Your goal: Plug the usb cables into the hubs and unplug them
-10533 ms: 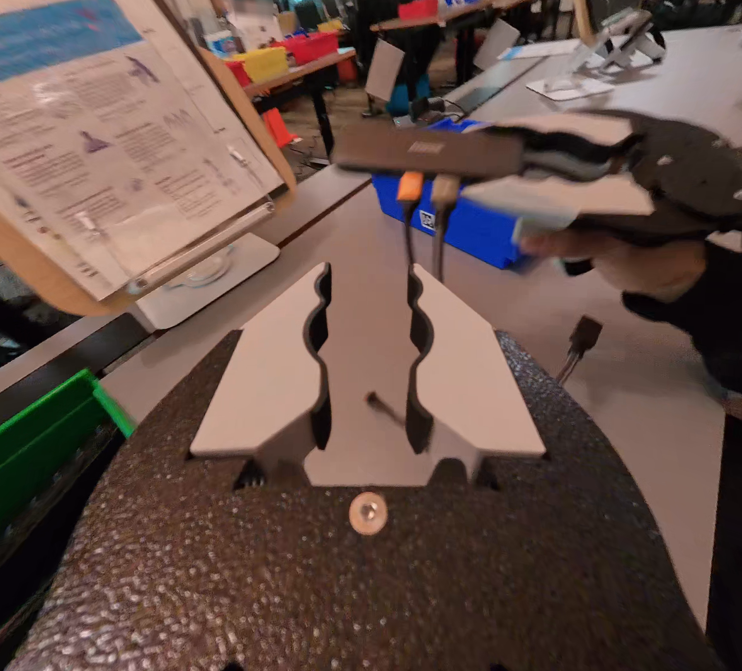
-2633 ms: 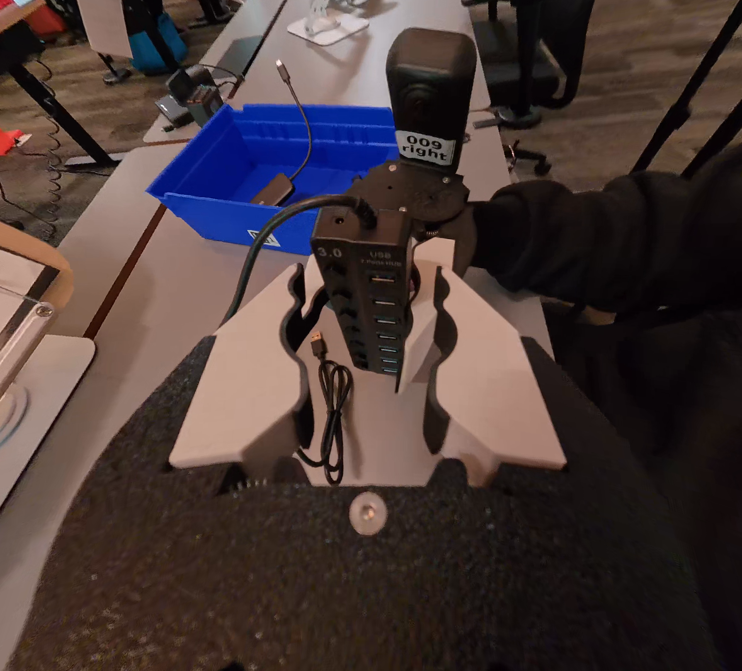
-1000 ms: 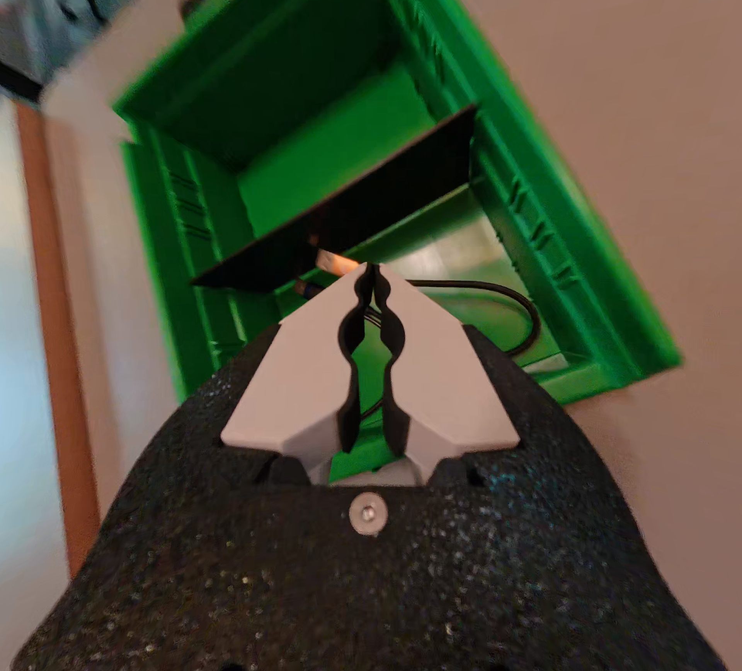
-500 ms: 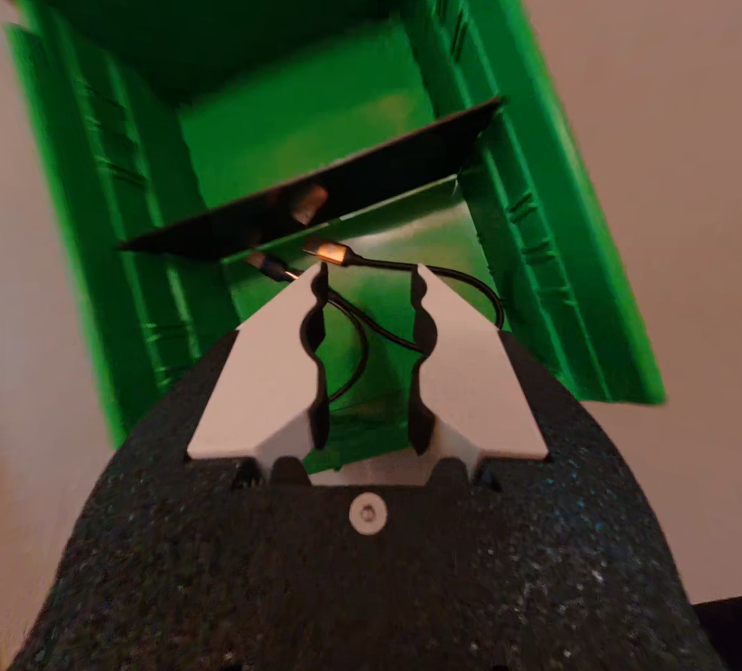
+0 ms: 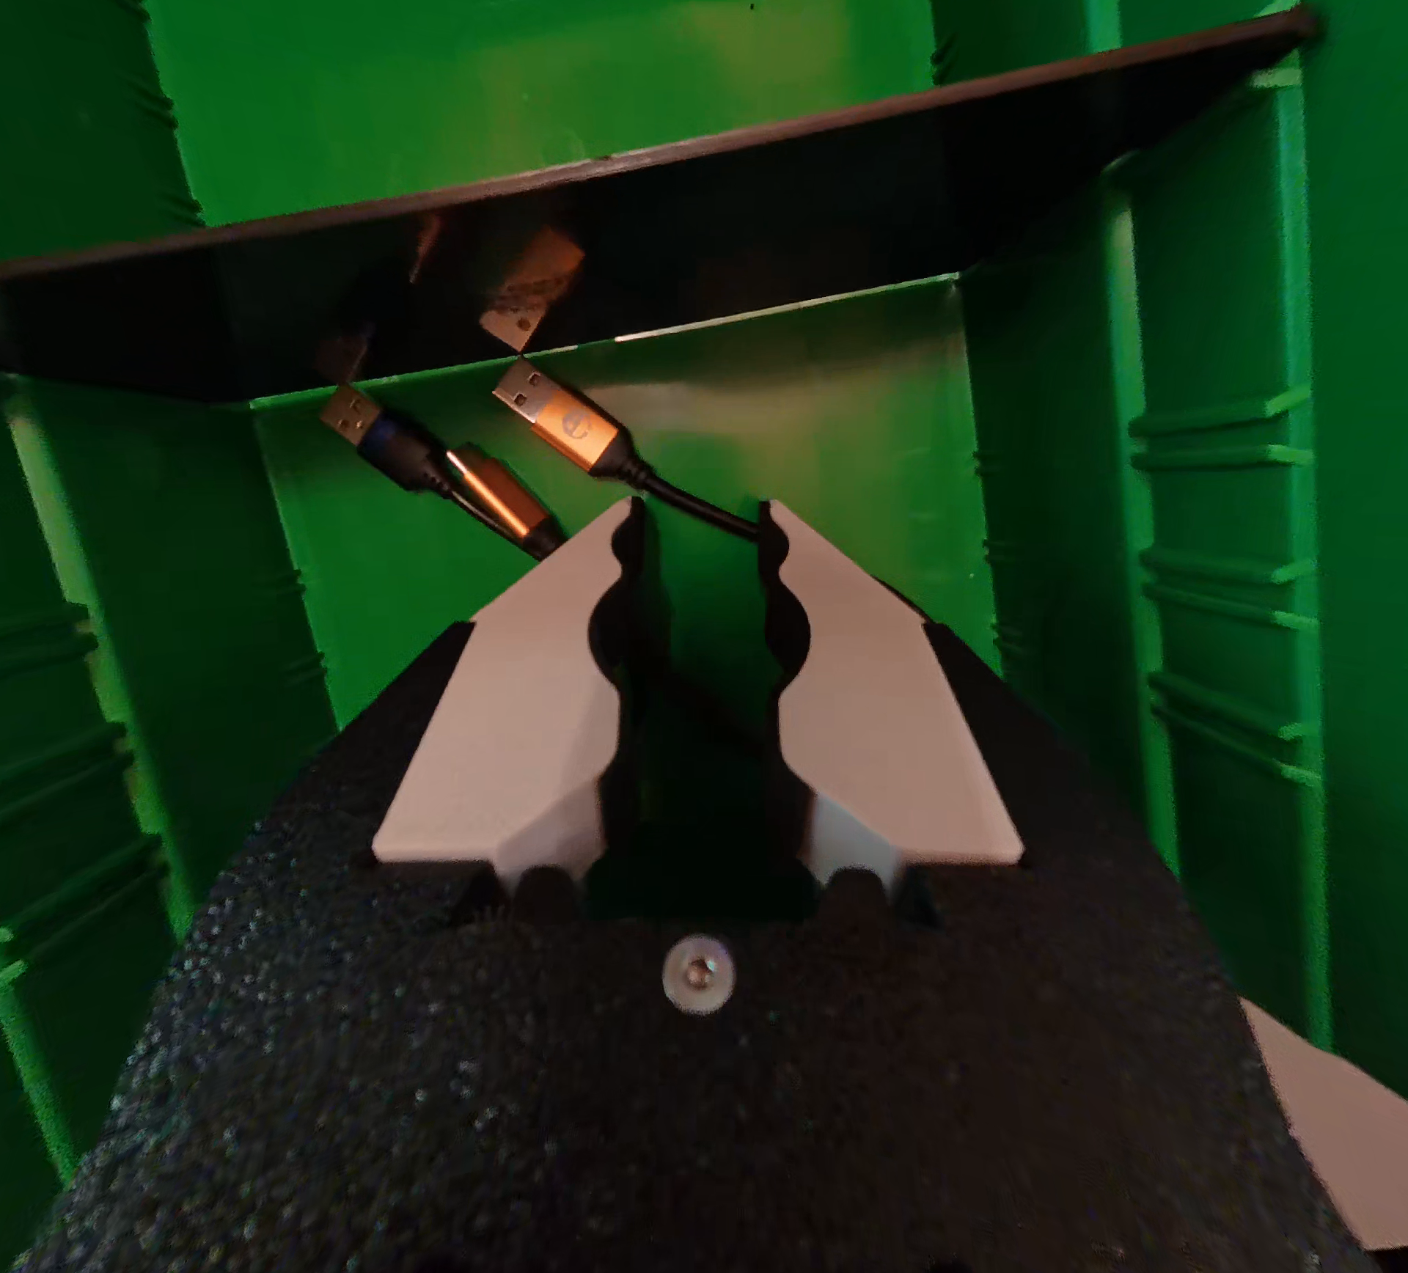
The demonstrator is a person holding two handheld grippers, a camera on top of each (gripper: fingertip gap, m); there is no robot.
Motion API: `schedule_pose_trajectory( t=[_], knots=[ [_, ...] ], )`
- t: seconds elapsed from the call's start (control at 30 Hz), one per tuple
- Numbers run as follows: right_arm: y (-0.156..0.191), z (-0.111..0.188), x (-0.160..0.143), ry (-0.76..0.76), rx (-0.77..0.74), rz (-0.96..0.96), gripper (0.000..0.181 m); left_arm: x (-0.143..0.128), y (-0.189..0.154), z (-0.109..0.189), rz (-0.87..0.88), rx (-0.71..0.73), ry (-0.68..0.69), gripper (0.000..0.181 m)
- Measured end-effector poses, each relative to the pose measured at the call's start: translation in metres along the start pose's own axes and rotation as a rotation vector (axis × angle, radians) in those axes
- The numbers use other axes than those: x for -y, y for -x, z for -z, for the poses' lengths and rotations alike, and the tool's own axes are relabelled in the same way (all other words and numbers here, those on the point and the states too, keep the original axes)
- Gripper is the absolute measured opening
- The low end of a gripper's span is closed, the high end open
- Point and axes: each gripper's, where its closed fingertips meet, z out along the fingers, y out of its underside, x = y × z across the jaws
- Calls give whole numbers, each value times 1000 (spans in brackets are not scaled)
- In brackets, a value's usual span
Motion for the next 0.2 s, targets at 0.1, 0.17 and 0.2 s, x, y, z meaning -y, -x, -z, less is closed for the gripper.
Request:
schedule_pose_trajectory(
  t=[0.1, 0.17, 0.2],
  knots=[
    [1, 0, 1, 2, 0, 7, 65, 0, 7, 0, 24, -7, -6, 19],
    [1, 1, 2, 2, 1, 9, 65, -1, 10, 0, 34, -11, -7, 18],
    [0, 1, 1, 2, 0, 9, 65, -2, 11, 1, 23, -5, -5, 19]
  ],
)
